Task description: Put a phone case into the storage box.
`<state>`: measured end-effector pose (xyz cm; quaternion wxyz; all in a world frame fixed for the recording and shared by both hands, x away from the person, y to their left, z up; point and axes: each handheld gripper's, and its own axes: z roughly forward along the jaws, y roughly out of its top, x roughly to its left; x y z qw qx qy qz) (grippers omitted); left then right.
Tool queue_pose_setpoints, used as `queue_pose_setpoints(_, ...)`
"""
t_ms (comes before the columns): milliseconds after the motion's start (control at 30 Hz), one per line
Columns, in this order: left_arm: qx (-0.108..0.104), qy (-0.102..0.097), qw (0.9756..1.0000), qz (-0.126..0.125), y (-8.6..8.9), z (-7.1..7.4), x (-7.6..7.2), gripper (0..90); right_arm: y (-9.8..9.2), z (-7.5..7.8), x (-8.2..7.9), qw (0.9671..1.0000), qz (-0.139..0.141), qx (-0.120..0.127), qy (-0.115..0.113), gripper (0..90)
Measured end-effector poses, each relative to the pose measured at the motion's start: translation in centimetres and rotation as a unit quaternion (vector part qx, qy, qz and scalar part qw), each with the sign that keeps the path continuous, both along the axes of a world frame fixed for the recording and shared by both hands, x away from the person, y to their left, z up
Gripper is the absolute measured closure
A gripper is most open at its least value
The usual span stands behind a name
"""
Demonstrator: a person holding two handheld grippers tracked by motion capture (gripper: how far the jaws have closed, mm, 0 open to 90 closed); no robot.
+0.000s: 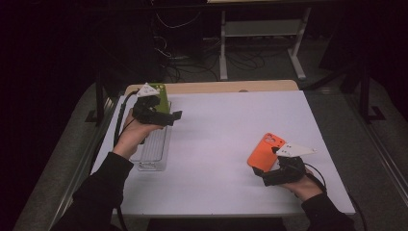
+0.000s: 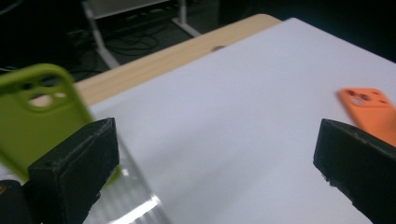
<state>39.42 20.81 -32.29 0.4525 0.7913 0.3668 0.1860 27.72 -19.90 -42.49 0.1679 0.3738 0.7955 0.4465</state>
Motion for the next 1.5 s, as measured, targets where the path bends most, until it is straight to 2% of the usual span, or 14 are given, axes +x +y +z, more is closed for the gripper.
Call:
queue_pose_setpoints(67, 0.003, 0.002, 0.9999, -0.013, -0.5, -0.3, -0.6, 0.0, 0.0, 0.0, -0.2, 1.0000, 0.001, -0.004, 0.002, 0.0)
queue_pose_setpoints(200, -0.008, 0.008, 0.9992, -0.038, -1.5, -0.9, -2.1, 0.0, 0.0, 0.1, -0.2, 1.0000, 0.002, -0.004, -0.007, 0.0)
queue_pose_setpoints(300, -0.011, 0.011, 0.9983, -0.056, -2.2, -1.4, -3.3, 0.0, 0.0, 0.1, -0.3, 0.9999, 0.005, -0.009, 0.004, 0.1)
queue_pose_setpoints(433, -0.015, 0.018, 0.9968, -0.076, -3.2, -2.1, -4.5, 0.0, 0.0, 0.5, -0.3, 0.9998, 0.013, -0.011, -0.010, 3.2)
queue_pose_setpoints(567, -0.021, 0.023, 0.9950, -0.095, -4.0, -3.0, -6.2, 0.0, 0.2, 0.7, -0.3, 0.9998, 0.014, -0.011, 0.000, 4.0)
queue_pose_setpoints(700, 0.000, 0.022, 0.9933, -0.114, -4.6, -4.2, -7.6, 0.0, 0.4, 0.8, 0.1, 0.9997, 0.012, -0.012, 0.015, 6.7)
queue_pose_setpoints(800, -0.007, 0.021, 0.9930, -0.116, -4.7, -5.1, -8.3, 0.0, 0.6, 0.9, 0.6, 0.9997, 0.007, -0.014, 0.019, 9.1)
queue_pose_setpoints(967, -0.009, 0.013, 0.9897, -0.142, -4.4, -6.0, -8.4, 0.0, 0.8, 1.2, 1.2, 0.9993, -0.002, -0.014, 0.034, 12.6)
queue_pose_setpoints(1033, -0.013, 0.014, 0.9898, -0.141, -4.3, -6.3, -8.3, 0.0, 1.0, 1.3, 1.5, 0.9991, -0.003, -0.016, 0.040, 14.2)
queue_pose_setpoints(1100, -0.008, 0.018, 0.9900, -0.140, -4.2, -6.6, -8.2, 0.0, 1.4, 1.5, 2.0, 0.9978, -0.007, -0.023, 0.062, 18.5)
queue_pose_setpoints(1167, -0.008, 0.020, 0.9897, -0.142, -4.1, -6.8, -8.2, 0.0, 1.8, 1.6, 2.5, 0.9959, -0.011, -0.034, 0.083, 28.2)
queue_pose_setpoints(1233, -0.011, 0.021, 0.9896, -0.142, -4.2, -6.9, -8.2, 0.0, 2.1, 1.5, 3.2, 0.9952, -0.012, -0.047, 0.085, 36.3)
queue_pose_setpoints(1267, -0.010, 0.022, 0.9896, -0.142, -4.2, -7.0, -8.1, 0.0, 2.3, 1.5, 3.4, 0.9941, -0.016, -0.045, 0.098, 40.9)
queue_pose_setpoints(1500, -0.015, 0.025, 0.9894, -0.142, -4.2, -7.3, -8.0, 0.0, 3.5, 0.8, 5.5, 0.9917, -0.001, -0.072, 0.107, 64.9)
